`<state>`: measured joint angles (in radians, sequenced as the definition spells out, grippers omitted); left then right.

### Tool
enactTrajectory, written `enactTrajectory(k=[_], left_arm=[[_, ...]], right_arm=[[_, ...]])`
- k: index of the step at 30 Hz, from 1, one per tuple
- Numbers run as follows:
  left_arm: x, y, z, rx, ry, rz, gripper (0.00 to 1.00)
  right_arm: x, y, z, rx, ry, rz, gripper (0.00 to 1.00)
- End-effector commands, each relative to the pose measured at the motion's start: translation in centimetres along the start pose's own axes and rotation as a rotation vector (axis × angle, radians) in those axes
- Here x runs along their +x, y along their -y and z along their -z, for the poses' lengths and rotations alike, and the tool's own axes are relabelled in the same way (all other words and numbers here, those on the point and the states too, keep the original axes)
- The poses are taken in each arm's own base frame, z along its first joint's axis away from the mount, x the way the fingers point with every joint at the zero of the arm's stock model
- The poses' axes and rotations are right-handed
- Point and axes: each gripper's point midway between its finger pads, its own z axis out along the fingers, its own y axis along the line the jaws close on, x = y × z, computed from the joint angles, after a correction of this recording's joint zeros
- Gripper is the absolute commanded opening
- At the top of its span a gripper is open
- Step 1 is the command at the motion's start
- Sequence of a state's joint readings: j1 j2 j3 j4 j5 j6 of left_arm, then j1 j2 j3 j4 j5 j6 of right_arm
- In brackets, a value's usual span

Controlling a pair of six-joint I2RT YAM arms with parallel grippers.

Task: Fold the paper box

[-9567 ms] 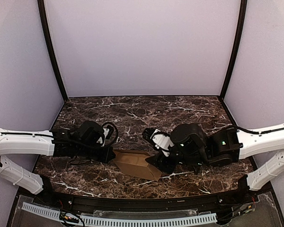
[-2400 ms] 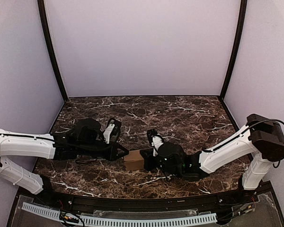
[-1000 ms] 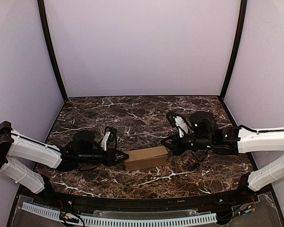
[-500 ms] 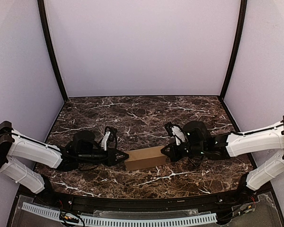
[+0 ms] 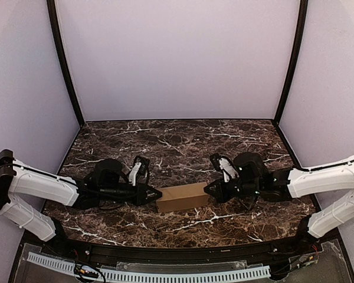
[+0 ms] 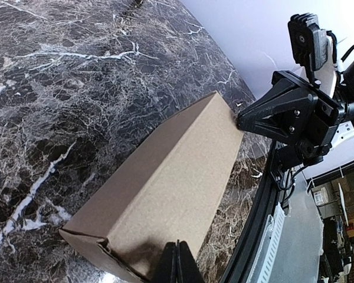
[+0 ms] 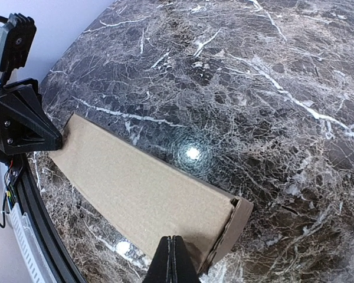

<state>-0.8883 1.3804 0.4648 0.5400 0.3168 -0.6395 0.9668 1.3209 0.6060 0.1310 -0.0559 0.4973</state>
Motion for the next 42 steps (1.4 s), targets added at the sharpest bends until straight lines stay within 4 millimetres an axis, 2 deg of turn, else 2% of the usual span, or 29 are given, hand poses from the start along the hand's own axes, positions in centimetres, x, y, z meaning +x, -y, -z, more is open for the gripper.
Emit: enactTrajectory(k=[1,5,8,10,11,12,15,20,23,27,30,36,42], left_arm=[[3.2,-2.1,0.7,-0.12,-0.167,0.012,0.01],[0.1,0.0,1.3,-0.107,-0.124,-0.039,0.0],[-2.3,1.4,1.6,-0.121,-0.1,-0.073,0.01],[-3.5,1.6,1.6,-0.153,-0.099,-0.099,0.01],[-3.3,1.0,1.5,-0.188,-0.117,-0.111,0.01],[-4.4,1.5,1.4,-0.188,-0.103,-0.125,0.01],[-5.4,0.9,0.4,-0.239,-0.116,-0.158,0.01],[-5.2,-0.7,-2.0,-0.271,-0.166,-0.17,0.0],[-4.6,-1.8,-3.3,-0.271,-0.198,-0.16,0.0],[-3.6,-2.1,-4.4,-0.237,-0.244,-0.138,0.0],[-2.7,-2.2,-4.7,-0.218,-0.271,-0.118,0.0],[-0.8,-2.5,-4.1,-0.194,-0.29,-0.069,0.0],[-0.2,-2.3,-3.0,-0.18,-0.269,-0.047,0.0]], right_arm=[[-0.4,-0.9,1.3,-0.017,0.0,0.029,0.0],[-1.1,-2.8,2.5,-0.065,0.043,0.071,0.0],[-0.5,-3.9,3.1,-0.085,0.076,0.092,0.0],[0.4,-3.8,3.1,-0.062,0.089,0.086,0.0],[1.0,-3.7,3.0,-0.05,0.096,0.075,0.0],[1.6,-3.6,2.8,-0.044,0.098,0.059,0.0],[3.5,-3.1,1.9,-0.012,0.093,0.01,0.0],[5.6,-2.4,-0.3,0.045,0.067,-0.042,0.0],[6.2,-1.0,-1.4,0.114,0.071,-0.087,0.0],[6.8,0.1,-2.8,0.17,0.082,-0.139,0.0],[6.3,0.0,-3.8,0.169,0.096,-0.156,0.0],[4.5,-0.4,-5.7,0.099,0.122,-0.207,0.0],[3.0,-1.0,-7.4,0.028,0.127,-0.223,0.0]])
